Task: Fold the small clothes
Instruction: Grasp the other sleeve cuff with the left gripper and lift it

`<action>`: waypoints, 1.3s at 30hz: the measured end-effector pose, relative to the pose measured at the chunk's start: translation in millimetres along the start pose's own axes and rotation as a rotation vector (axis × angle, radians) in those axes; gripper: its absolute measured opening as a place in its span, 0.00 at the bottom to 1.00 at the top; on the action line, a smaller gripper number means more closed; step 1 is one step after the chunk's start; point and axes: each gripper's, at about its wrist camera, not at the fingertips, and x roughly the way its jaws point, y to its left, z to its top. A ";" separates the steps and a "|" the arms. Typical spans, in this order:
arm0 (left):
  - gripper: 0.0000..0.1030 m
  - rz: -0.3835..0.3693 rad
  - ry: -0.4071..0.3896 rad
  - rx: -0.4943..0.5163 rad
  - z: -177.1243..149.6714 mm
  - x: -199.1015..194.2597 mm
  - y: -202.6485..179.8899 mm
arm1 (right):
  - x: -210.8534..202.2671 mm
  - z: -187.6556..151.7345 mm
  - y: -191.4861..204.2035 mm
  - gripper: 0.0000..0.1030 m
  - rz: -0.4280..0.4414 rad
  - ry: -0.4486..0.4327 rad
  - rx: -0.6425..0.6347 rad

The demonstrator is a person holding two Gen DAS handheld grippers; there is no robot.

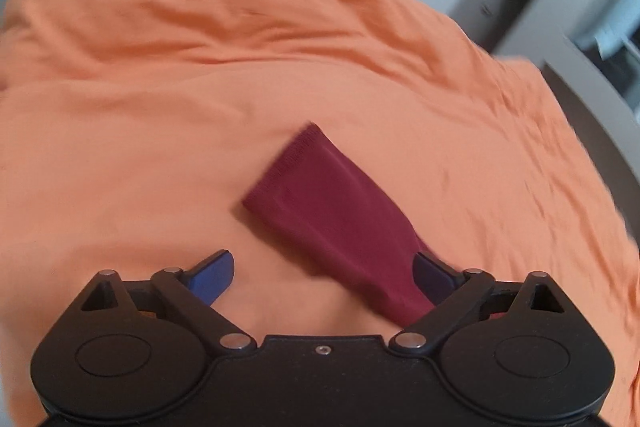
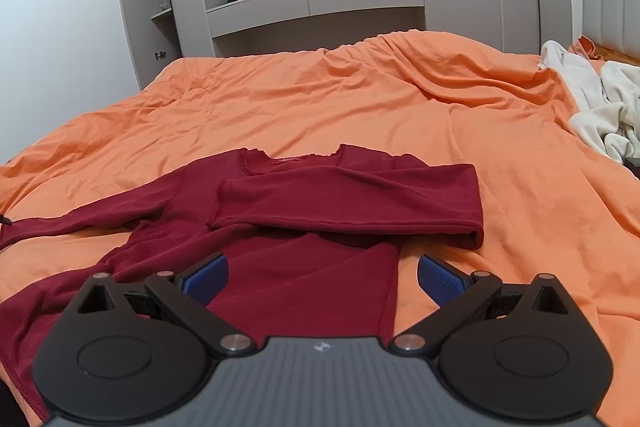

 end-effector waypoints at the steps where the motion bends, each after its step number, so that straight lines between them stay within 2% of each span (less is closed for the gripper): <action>1: 0.84 0.009 -0.007 -0.025 0.9 3.4 2.6 | -0.4 -0.6 -1.0 1.00 -0.006 0.001 0.002; 3: 0.76 0.004 -0.010 -0.068 3.0 9.3 8.4 | -0.1 -2.3 -2.9 1.00 -0.014 0.005 0.005; 4: 0.69 -0.002 -0.015 -0.087 4.3 12.1 10.7 | 1.1 -3.1 -3.9 1.00 -0.016 0.008 0.007; 6: 0.51 -0.011 -0.031 -0.113 6.9 15.1 12.2 | 2.5 -4.8 -5.3 1.00 -0.020 0.013 0.015; 8: 0.26 -0.022 -0.050 -0.124 10.6 18.0 11.3 | 4.2 -6.3 -6.8 1.00 -0.020 0.016 0.021; 9: 0.20 -0.030 -0.064 -0.122 12.8 18.9 8.6 | 4.9 -7.1 -7.3 1.00 -0.018 0.017 0.023; 10: 0.07 -0.036 -0.084 -0.112 15.1 18.2 4.9 | 5.8 -7.9 -7.8 1.00 -0.017 0.019 0.024; 11: 0.04 -0.046 -0.103 -0.092 18.4 17.4 -0.4 | 6.9 -8.4 -7.1 1.00 -0.016 0.021 0.025; 14: 0.04 -0.107 -0.174 -0.001 28.0 6.0 -29.5 | 9.6 -8.8 -6.8 1.00 -0.009 0.024 0.023; 19: 0.04 -0.253 -0.294 0.214 28.9 -30.3 -103.7 | 10.1 -7.5 -7.4 1.00 -0.003 0.008 0.030; 22: 0.04 -0.363 -0.329 0.349 16.5 -52.1 -153.9 | 9.4 -6.3 -10.1 1.00 -0.005 0.000 0.038; 25: 0.04 -0.480 -0.349 0.486 -8.9 -73.7 -202.8 | 7.6 -5.0 -15.4 1.00 -0.015 -0.007 0.043; 31: 0.04 -0.676 -0.281 0.636 -81.2 -92.5 -279.2 | 1.3 -3.3 -32.3 1.00 -0.049 -0.016 0.057; 35: 0.04 -0.750 -0.195 0.717 -141.0 -90.3 -316.4 | -2.9 -4.3 -44.4 1.00 -0.080 -0.016 0.068; 39: 0.04 -0.793 -0.091 0.788 -204.9 -76.2 -338.3 | -8.1 -8.6 -55.2 1.00 -0.110 -0.011 0.079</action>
